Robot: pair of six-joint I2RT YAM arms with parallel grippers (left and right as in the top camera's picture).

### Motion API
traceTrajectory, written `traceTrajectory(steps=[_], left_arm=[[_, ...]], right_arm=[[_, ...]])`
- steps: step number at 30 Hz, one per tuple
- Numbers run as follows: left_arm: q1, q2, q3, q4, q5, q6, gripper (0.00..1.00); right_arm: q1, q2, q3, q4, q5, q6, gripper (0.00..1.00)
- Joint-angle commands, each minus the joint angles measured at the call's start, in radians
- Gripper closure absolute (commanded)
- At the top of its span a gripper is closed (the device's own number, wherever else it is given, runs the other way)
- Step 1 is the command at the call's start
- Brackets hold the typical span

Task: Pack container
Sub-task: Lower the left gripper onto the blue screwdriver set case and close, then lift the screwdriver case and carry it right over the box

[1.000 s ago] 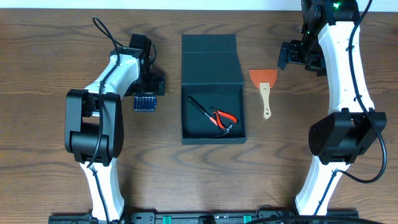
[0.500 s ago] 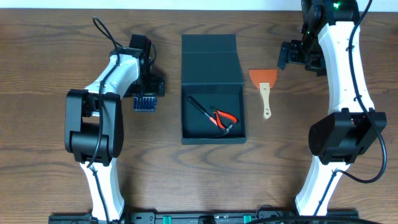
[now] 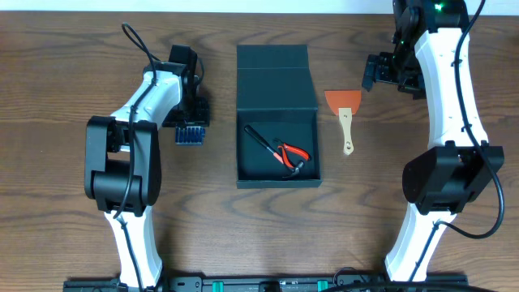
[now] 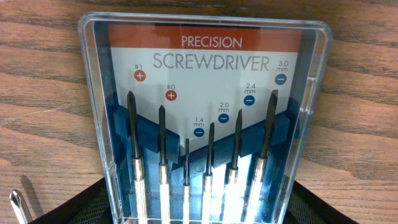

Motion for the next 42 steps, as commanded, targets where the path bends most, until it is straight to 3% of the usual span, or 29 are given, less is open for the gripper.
traceTrajectory(steps=[1, 5, 11, 19, 29, 42], left_arm=[[0.005, 0.045, -0.001, -0.007, 0.011, 0.006, 0.34], [0.005, 0.045, -0.001, -0.019, 0.011, 0.006, 0.43], [0.005, 0.043, -0.001, -0.022, 0.011, 0.006, 0.44], [0.005, 0.018, 0.010, -0.024, 0.010, 0.006, 0.56], [0.006, -0.072, 0.072, -0.051, -0.005, 0.006, 0.59], [0.002, -0.347, 0.075, -0.063, 0.012, 0.006, 0.59]], right_arm=[[0.000, -0.005, 0.016, 0.000, 0.000, -0.007, 0.01], [0.000, -0.005, 0.016, 0.000, 0.000, -0.007, 0.01], [0.000, -0.005, 0.016, 0.000, 0.000, -0.007, 0.01], [0.000, -0.005, 0.016, 0.000, 0.000, -0.007, 0.01], [0.000, -0.005, 0.016, 0.000, 0.000, -0.007, 0.01], [0.000, -0.005, 0.016, 0.000, 0.000, -0.008, 0.01]])
